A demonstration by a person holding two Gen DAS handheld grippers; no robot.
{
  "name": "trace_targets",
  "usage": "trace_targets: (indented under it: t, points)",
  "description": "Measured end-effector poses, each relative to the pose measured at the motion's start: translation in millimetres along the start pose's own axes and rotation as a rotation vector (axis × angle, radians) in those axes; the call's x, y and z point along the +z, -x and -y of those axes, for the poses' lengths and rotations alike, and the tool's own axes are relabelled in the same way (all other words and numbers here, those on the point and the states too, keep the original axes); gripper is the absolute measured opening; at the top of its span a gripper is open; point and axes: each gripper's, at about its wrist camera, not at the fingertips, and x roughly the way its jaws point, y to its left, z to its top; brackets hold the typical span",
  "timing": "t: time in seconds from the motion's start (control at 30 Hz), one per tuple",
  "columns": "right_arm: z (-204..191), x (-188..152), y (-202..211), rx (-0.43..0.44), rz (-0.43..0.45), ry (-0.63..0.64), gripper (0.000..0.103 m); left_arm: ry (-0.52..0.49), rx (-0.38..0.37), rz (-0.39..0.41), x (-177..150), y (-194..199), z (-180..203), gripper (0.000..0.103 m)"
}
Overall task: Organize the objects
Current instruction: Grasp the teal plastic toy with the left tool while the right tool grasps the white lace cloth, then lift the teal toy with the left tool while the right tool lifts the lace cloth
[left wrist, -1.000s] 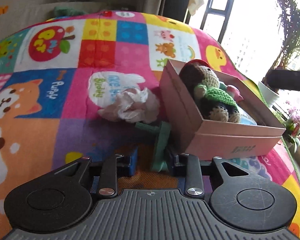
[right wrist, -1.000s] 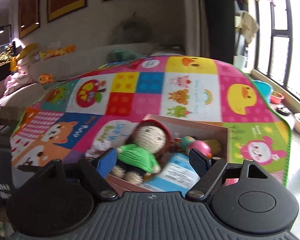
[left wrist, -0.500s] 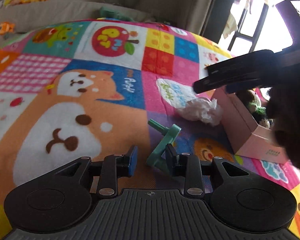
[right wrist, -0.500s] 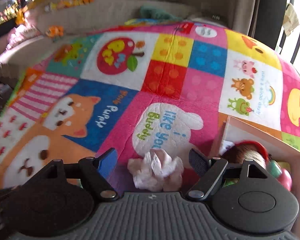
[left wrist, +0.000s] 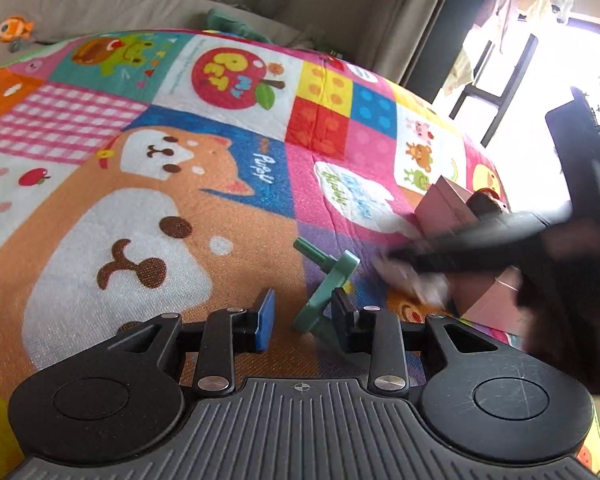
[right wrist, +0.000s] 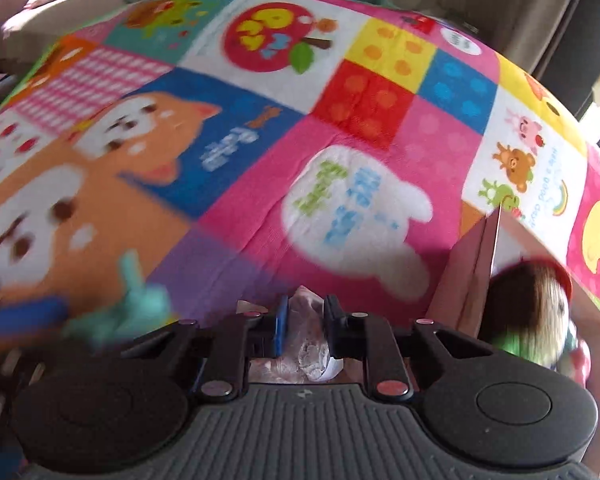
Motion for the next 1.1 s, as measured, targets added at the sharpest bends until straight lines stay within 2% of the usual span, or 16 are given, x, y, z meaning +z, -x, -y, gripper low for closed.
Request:
trace_targets:
  t: [0.23, 0.33, 0.4, 0.43, 0.47, 0.5, 0.57, 0.67, 0.73, 0.87, 1.1]
  points:
    - [-3.4, -77.1, 58.9, 0.103, 0.006, 0.024, 0.019, -0.008, 0.013, 0.003, -0.9, 0.4, 1.6, 0.035]
    - [8.1, -108.6, 77.2, 0.091, 0.018, -0.009, 0.019, -0.021, 0.028, 0.001, -1.8, 0.8, 5.3, 0.035]
    - [17.8, -128.6, 85.7, 0.038, 0.039, -0.035, 0.019, -0.037, 0.042, -0.002, -3.3, 1.1, 9.2, 0.035]
    - [22.2, -138.1, 88.9, -0.006, 0.052, -0.041, 0.022, -0.046, 0.048, -0.003, -4.4, 1.6, 11.5, 0.035]
    - [25.3, -147.1, 91.9, -0.06, 0.069, -0.04, 0.033, -0.054, 0.051, -0.005, -5.4, 2.1, 13.6, 0.035]
    - [28.0, -156.5, 95.1, -0.111, 0.09, -0.042, 0.058, -0.062, 0.056, -0.006, -6.5, 2.5, 15.9, 0.035]
    - [37.8, -172.0, 100.0, -0.153, 0.132, -0.091, 0.087, -0.078, 0.069, -0.008, -7.9, 2.6, 20.6, 0.035]
    - [50.8, -186.3, 101.7, -0.127, 0.145, -0.198, 0.09, -0.094, 0.088, -0.011, -9.4, 1.8, 26.3, 0.035]
    - [56.8, -192.0, 100.0, -0.104, 0.157, -0.263, 0.095, -0.103, 0.099, -0.012, -10.2, 1.3, 29.4, 0.035]
    - [63.6, -197.3, 94.5, -0.077, 0.166, -0.341, 0.103, -0.124, 0.108, -0.012, -12.3, 1.1, 34.7, 0.035]
    - [74.7, -203.3, 90.2, -0.036, 0.15, -0.413, 0.103, -0.226, -0.019, -0.059, -26.8, 5.5, 57.3, 0.035]
